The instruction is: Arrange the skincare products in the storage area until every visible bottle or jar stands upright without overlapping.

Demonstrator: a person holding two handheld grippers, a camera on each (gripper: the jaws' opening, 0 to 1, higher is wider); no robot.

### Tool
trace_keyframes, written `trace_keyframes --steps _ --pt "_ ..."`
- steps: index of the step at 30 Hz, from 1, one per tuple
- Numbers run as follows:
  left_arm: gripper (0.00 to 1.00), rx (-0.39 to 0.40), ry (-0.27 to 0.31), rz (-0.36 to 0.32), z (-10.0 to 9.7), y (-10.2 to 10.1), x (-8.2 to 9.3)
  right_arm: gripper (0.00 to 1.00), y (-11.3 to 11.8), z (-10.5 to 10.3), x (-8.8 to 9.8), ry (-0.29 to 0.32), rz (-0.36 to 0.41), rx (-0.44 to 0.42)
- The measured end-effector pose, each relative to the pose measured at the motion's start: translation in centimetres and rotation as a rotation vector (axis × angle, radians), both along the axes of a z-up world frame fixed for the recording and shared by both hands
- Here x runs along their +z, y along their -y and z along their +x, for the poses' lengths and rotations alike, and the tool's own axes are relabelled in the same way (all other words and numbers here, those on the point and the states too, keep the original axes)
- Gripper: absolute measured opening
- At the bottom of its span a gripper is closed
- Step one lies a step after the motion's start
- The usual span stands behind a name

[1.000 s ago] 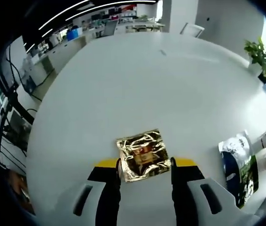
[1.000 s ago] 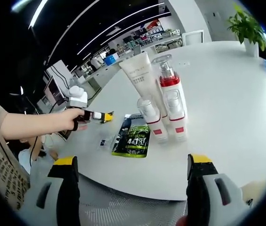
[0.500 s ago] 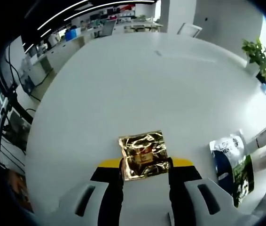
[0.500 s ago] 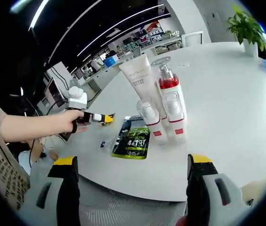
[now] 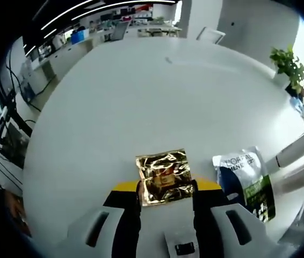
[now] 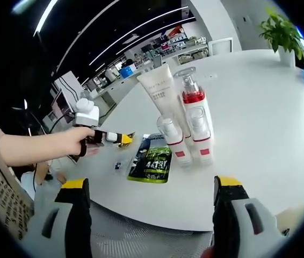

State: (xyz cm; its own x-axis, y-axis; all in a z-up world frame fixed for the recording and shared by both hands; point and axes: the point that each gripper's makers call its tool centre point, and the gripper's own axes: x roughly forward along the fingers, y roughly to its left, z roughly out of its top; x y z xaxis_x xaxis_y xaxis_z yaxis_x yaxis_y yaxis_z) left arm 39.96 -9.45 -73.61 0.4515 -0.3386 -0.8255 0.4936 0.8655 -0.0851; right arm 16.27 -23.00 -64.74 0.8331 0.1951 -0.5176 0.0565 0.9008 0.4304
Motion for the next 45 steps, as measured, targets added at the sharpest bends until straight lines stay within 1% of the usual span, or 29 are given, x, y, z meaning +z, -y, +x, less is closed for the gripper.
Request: trace_keyframes --steps 2,4,10,17,23,25,29,32,37,41,45 --pt "0.34 0.005 -0.004 -0.001 -0.5 0.1 -0.1 0.96 0.0 0.0 0.0 0.002 -0.002 0.0" --pt "0.35 -0.007 -0.006 0.003 -1.0 0.4 -0.1 0.96 0.0 0.0 0.1 0.004 -0.002 -0.001" --pt "0.35 -0.013 -0.008 0.004 -1.8 0.6 -0.2 0.95 0.1 0.0 0.1 0.011 -0.003 0.0" --pt "0.35 -0.015 -0.003 0.007 -2.0 0.7 -0.1 0.96 0.0 0.1 0.2 0.019 -0.006 0.001" --pt "0.37 -0.015 -0.024 0.023 -2.4 0.5 -0.7 0.96 0.1 0.1 0.3 0.022 -0.009 -0.002" --pt "0.37 -0.013 -0.032 0.015 -2.5 0.5 -0.7 0.96 0.2 0.1 0.3 0.023 -0.012 -0.005" --pt "0.42 -0.018 -0.028 0.014 -2.5 0.5 -0.5 0.96 0.2 0.1 0.3 0.026 -0.014 -0.009" --pt "0.41 -0.025 -0.023 0.016 -2.4 0.5 -0.3 0.96 0.2 0.1 0.4 0.026 -0.017 -0.009" --pt "0.42 -0.027 -0.025 0.01 -2.6 0.5 0.0 0.96 0.2 0.2 0.4 0.029 -0.024 -0.007" --pt "0.43 -0.025 -0.022 -0.003 -2.6 0.2 0.6 0.96 0.2 0.2 0.5 0.034 -0.028 -0.005" --pt "0.46 -0.023 -0.022 -0.036 -2.9 -0.6 1.7 0.96 0.2 0.2 0.6 0.04 -0.035 0.001"
